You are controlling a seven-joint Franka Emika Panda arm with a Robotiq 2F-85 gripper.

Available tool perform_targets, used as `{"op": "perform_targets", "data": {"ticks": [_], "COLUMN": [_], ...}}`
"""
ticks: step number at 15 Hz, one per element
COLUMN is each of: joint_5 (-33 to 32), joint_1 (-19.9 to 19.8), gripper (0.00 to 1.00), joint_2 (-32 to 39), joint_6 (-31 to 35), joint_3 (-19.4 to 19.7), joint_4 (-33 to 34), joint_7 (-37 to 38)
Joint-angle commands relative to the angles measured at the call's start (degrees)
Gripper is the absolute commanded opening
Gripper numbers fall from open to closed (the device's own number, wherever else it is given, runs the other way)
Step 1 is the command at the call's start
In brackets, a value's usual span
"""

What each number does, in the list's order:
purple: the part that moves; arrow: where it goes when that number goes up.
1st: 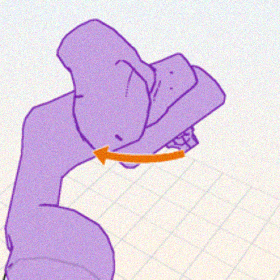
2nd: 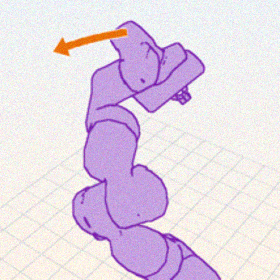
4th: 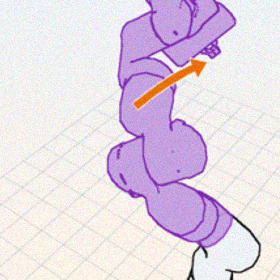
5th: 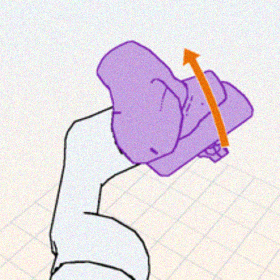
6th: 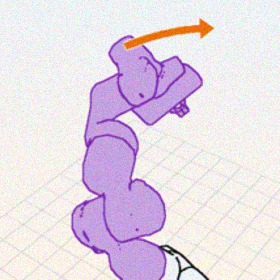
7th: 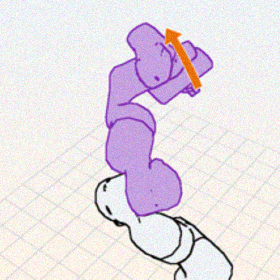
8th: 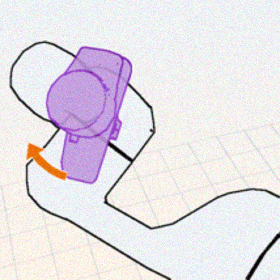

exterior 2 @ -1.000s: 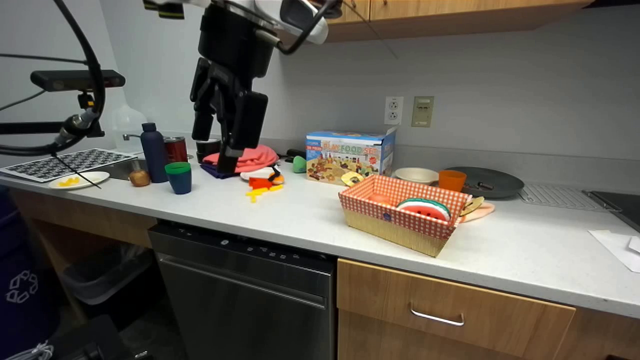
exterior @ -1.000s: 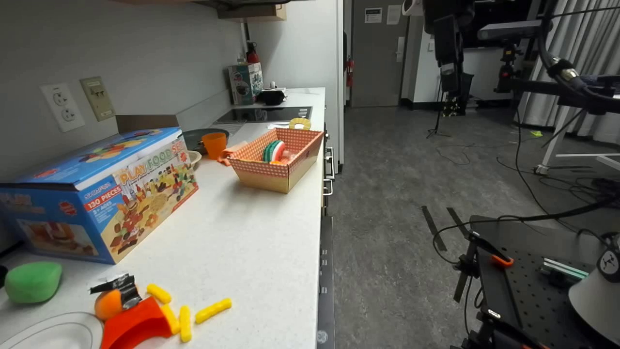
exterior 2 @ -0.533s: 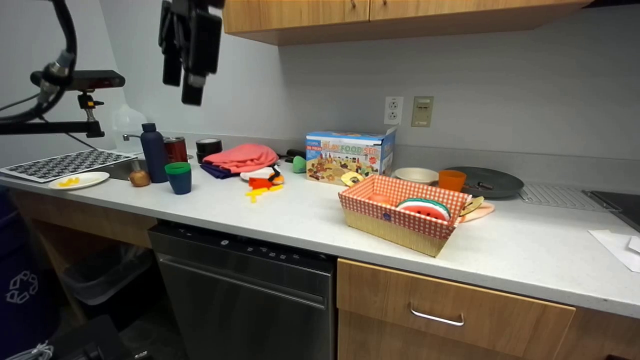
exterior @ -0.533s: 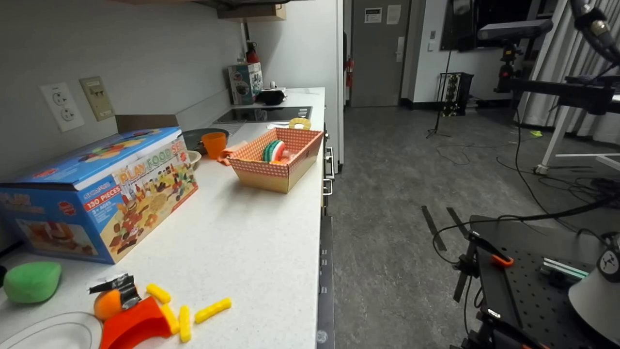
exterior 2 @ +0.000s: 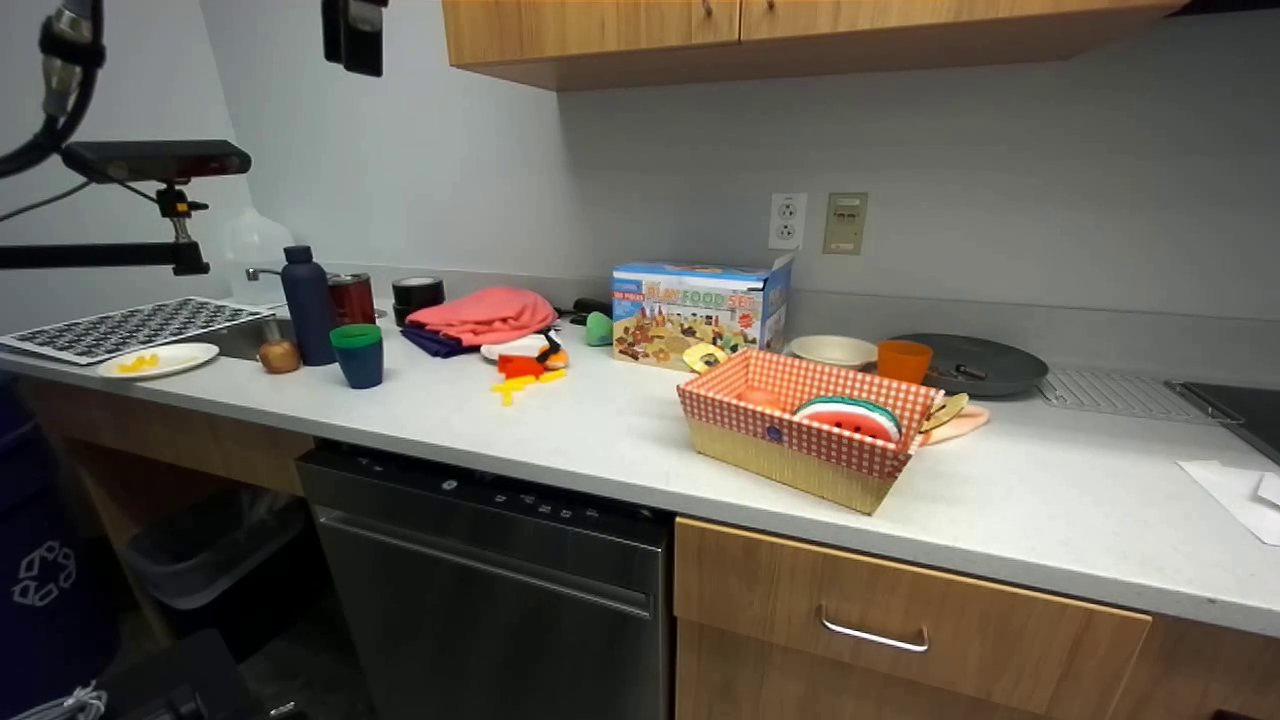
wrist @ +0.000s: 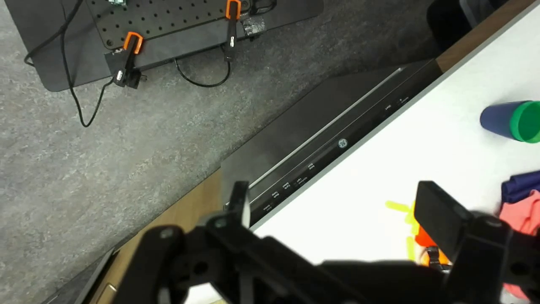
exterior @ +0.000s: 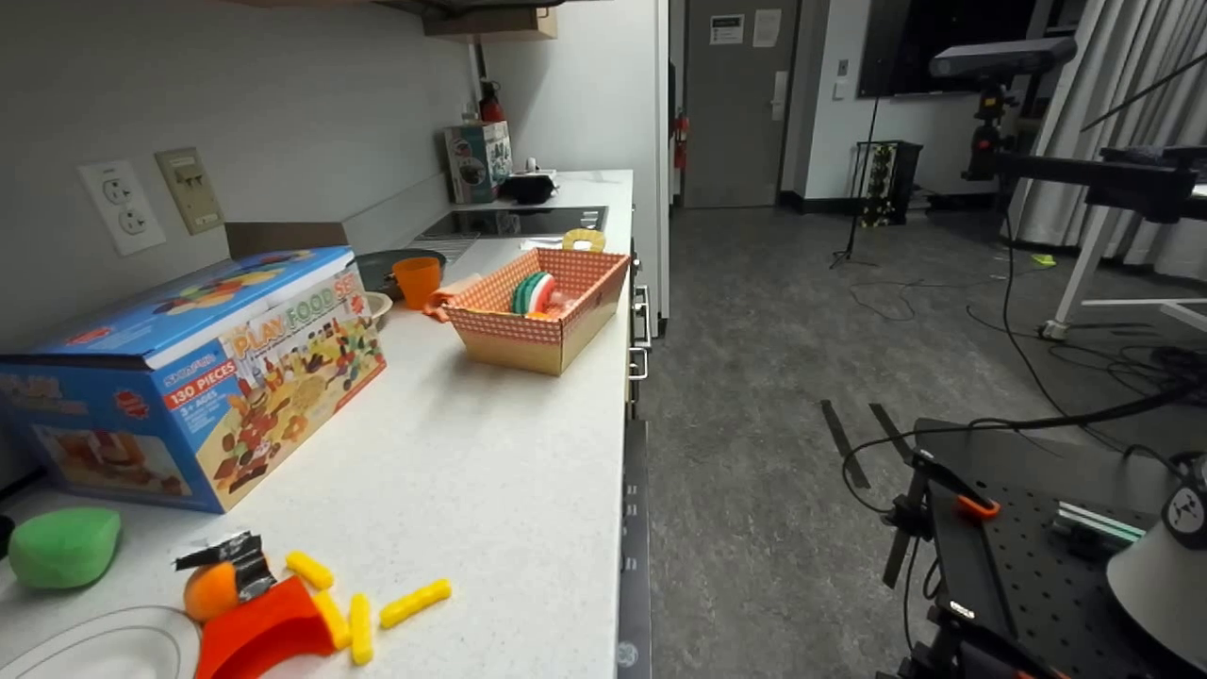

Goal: Pen the top right drawer, remove the toy pineapple and banana, put it in the fruit box and close the drawer

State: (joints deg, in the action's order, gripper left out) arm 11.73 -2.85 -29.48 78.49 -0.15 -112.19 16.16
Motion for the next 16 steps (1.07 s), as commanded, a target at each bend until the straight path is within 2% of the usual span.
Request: {"op": "perform_targets", "data": {"ticks": [1,3,10,13,16], "joint_5": [0.17,0.16,-5.75,-8.45,-7.78], "joint_1": [-0.6,-0.6,-6.25,-8.83,-10.31], "gripper": [1.0,1.0,1.0,1.0,1.0], "joint_2": [0.33,0.48,5.55,11.03,14.32], "joint_6": [-0.16,-0.16,19.14,26.64,31.21], "joint_3": [-0.38,-0.38,4.86,7.99,10.05], "joint_4": [0.17,0.17,-10.85,-12.93,-13.29], "joint_7": [-0.22,-0.21,-1.61,-0.96,1.08]}}
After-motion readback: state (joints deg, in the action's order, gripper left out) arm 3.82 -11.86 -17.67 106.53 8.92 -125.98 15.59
